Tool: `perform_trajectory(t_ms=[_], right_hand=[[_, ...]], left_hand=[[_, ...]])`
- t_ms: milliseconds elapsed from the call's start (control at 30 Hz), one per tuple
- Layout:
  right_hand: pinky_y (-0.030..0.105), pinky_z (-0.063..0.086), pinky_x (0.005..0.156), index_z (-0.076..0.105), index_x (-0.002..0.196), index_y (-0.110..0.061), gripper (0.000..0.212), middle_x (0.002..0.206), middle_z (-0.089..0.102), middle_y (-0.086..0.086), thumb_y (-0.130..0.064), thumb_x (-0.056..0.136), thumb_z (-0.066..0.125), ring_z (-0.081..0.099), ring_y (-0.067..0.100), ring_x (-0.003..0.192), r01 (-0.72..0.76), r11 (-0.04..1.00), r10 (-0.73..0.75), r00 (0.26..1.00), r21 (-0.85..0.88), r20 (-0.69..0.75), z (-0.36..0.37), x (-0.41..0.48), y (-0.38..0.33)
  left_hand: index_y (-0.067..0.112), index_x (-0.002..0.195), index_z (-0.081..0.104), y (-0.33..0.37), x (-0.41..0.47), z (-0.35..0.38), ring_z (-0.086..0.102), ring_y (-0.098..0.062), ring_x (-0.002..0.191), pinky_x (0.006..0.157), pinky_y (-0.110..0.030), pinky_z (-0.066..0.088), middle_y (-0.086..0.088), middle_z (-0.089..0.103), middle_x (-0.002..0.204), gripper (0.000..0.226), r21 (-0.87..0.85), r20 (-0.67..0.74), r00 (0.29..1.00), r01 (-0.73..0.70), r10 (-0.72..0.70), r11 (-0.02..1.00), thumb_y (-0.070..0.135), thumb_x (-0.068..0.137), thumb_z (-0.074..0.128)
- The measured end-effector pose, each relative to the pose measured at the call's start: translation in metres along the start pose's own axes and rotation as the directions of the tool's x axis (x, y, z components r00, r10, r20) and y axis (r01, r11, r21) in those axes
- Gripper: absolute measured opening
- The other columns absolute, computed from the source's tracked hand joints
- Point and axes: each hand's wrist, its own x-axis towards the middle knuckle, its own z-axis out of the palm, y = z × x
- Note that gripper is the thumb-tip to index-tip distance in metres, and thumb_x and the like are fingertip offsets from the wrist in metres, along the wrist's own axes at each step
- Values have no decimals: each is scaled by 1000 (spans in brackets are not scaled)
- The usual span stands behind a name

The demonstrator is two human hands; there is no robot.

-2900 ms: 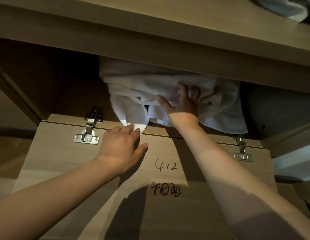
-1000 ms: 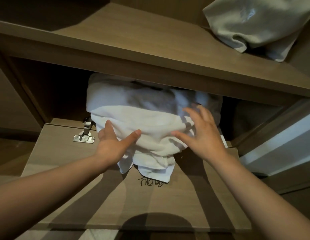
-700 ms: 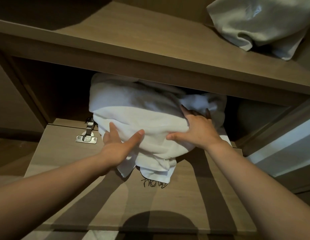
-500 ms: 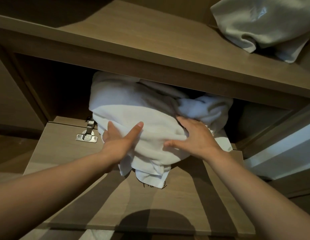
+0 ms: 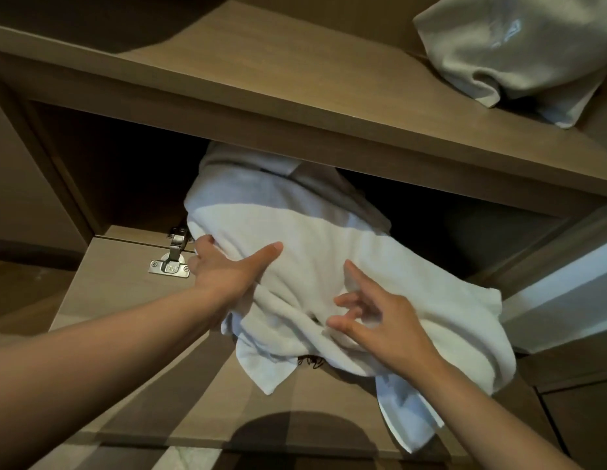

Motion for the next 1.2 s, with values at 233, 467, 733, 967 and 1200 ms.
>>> perform_trajectory(t_ms=[233, 467, 733, 967, 1200], right_hand=[[46, 7, 121, -10, 148, -50, 126, 160, 9, -6, -94, 49, 53, 0, 17, 148, -68, 951, 37, 993, -301, -109, -24, 53, -10], [50, 17, 120, -26, 147, -42, 148, 163, -18, -2, -98, 34, 52, -6, 27, 151, -136, 941, 139, 990, -309, -12, -34, 116, -6], [25, 40, 89, 6, 152, -46, 149, 158, 28, -6, -98, 23, 59, 39, 21, 136, -280, 954, 290, 953, -106, 85, -20, 124, 13], [33, 48, 98, 11, 154, -36, 141, 145, 47, -10, -96, 37, 63, 47, 13, 127, -178, 981, 183, 981, -73, 58, -3, 105, 16], [33, 34, 105, -15, 148, -50, 143, 158, 22, -3, -99, 35, 58, 20, 25, 145, -110, 977, 103, 994, -181, -47, -5, 103, 18]], left_hand=[[28, 141, 23, -4, 0, 3, 42, -38, 127, 78, -45, 41, -9, 29, 146, 113, 41, -38, 999, 34, -33, 999, 62, 52, 83], [38, 139, 18, -7, 0, -8, 48, -42, 117, 78, -64, 52, -9, 31, 143, 131, -42, 0, 989, 150, -150, 988, 66, 31, 87], [39, 136, 16, -3, -1, -14, 57, -40, 105, 76, -62, 53, -7, 41, 136, 142, -176, 133, 968, 236, -215, 956, 64, 15, 87], [24, 133, 35, -16, -3, -22, 64, -33, 102, 81, -57, 54, -4, 60, 123, 125, -255, 176, 953, 288, -249, 923, 53, 27, 95], [30, 128, 40, -15, -14, -23, 67, -32, 87, 51, -47, 55, -3, 67, 109, 97, -188, 285, 914, 347, -287, 919, 55, 48, 88]])
